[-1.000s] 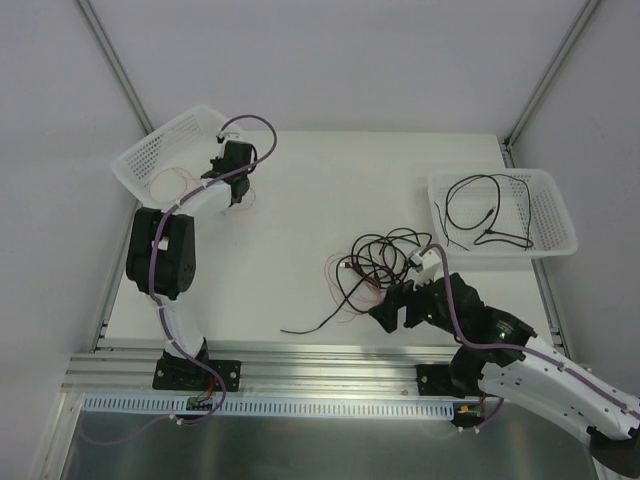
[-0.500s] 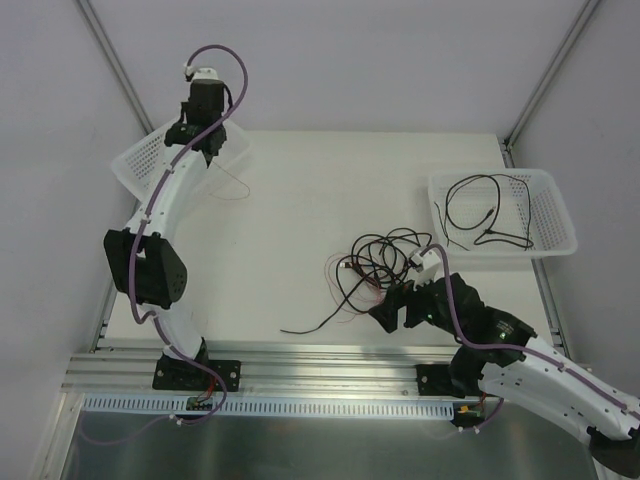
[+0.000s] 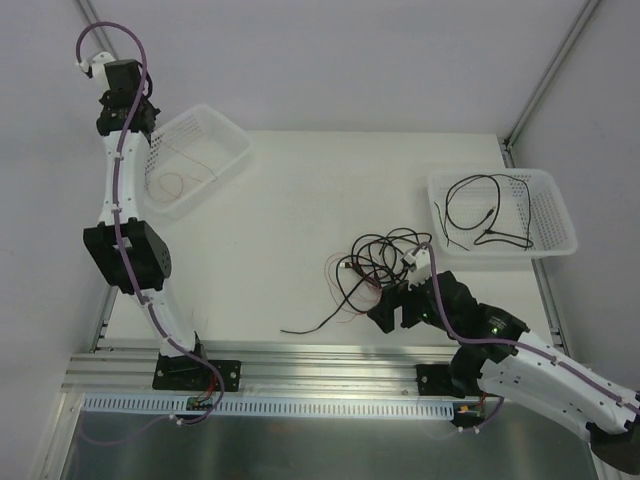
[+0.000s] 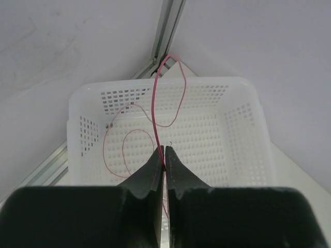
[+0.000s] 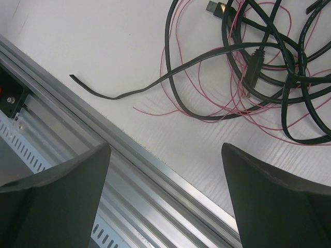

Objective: Untangle the cables

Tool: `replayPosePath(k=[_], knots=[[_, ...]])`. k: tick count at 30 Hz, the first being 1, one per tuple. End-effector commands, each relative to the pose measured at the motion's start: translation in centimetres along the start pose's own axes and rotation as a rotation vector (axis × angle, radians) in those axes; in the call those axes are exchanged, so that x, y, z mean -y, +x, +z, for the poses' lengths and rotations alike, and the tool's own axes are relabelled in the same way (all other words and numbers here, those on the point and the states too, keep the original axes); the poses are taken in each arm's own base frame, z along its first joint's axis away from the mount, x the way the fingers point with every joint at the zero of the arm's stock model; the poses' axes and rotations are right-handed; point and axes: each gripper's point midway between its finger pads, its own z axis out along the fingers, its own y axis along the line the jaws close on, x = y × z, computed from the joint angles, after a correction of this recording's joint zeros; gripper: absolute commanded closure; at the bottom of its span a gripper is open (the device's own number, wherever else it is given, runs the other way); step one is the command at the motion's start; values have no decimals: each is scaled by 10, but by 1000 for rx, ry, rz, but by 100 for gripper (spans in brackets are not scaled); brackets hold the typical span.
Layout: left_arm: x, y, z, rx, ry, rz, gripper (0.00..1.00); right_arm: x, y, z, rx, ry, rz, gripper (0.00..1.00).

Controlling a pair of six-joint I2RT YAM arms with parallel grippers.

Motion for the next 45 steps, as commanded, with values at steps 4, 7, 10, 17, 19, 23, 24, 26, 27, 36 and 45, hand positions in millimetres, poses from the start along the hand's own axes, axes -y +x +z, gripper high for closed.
replayPosePath(k=[4, 7, 10, 17, 19, 23, 24, 26, 27, 36, 45], knots=[[-13, 57, 51, -116, -90, 49, 95, -11, -15, -2, 37, -33, 15, 7], [-29, 85, 72, -173, -139, 109, 85, -10, -15, -3, 36, -28, 12, 7], [-41, 104, 78, -215, -164, 138, 67, -10, -15, -4, 31, -28, 10, 7], [-38, 130, 42, -307, -89, 79, 21, -12, -17, -3, 40, -37, 16, 7], [-34, 128, 21, -303, -73, 23, 20, -13, -16, -3, 43, -42, 19, 7], [-37, 167, -19, -358, -106, -41, 24, -16, -16, -3, 50, -60, 28, 7], [-37, 162, -30, -327, -118, -55, 25, -16, -16, -3, 52, -63, 29, 7], [-31, 183, -43, -346, -130, -69, 27, -16, -15, -4, 50, -67, 30, 7], [-30, 181, -50, -329, -136, -83, 28, -16, -16, -4, 56, -66, 28, 7], [-8, 214, -47, -270, -161, -188, 39, -10, -13, -11, 75, -56, 29, 7], [11, 216, -25, -212, -142, -259, 47, -2, -11, -15, 84, -25, 10, 7]])
